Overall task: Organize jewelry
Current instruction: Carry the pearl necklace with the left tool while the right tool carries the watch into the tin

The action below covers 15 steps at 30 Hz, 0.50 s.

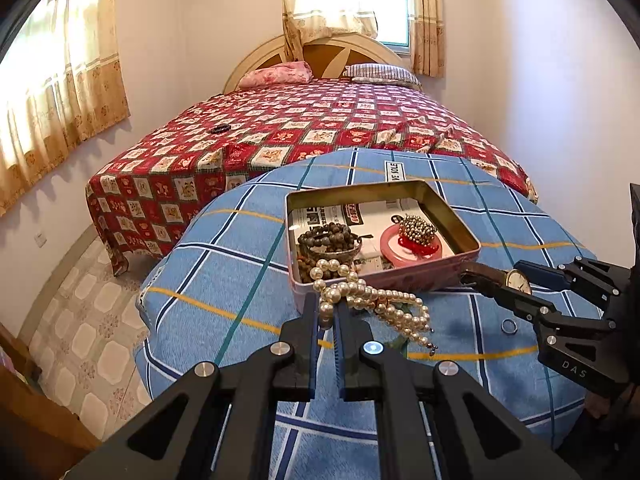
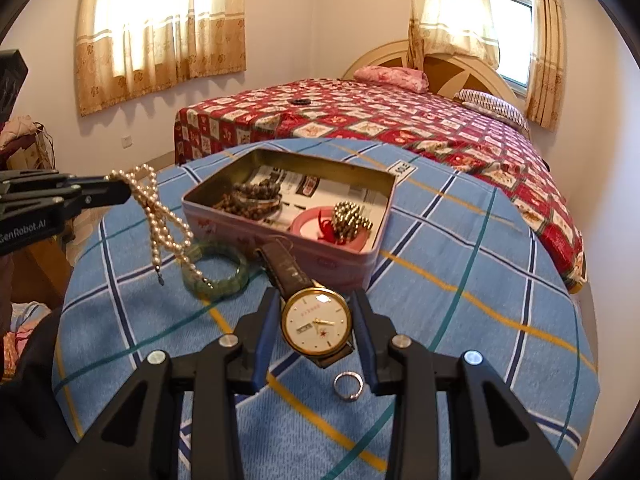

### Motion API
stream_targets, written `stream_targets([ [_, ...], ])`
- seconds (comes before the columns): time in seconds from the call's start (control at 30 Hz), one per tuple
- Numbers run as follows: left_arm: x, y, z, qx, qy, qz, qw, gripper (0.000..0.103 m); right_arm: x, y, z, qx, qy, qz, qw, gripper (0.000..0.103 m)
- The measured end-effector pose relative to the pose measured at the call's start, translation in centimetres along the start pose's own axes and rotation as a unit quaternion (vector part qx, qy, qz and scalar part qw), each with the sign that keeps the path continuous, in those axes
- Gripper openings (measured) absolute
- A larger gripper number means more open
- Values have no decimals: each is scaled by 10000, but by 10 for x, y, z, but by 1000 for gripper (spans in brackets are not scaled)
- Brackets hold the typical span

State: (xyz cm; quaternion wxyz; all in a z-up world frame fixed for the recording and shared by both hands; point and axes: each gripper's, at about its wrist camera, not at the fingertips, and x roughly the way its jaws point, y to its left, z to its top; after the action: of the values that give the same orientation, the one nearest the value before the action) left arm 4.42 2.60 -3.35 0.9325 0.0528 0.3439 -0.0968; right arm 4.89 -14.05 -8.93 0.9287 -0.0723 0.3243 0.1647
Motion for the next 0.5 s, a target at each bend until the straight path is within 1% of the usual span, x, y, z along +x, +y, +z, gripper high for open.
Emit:
stream_targets([
  [0.17,1,-1,7,28,-59,-24,10000,6,1,-1,7,-44,-57,-23,10000,38],
  [0.5,11,6,25,42,-158,112,9998,6,5,-1,24,-114,-168,-52,9998,39],
])
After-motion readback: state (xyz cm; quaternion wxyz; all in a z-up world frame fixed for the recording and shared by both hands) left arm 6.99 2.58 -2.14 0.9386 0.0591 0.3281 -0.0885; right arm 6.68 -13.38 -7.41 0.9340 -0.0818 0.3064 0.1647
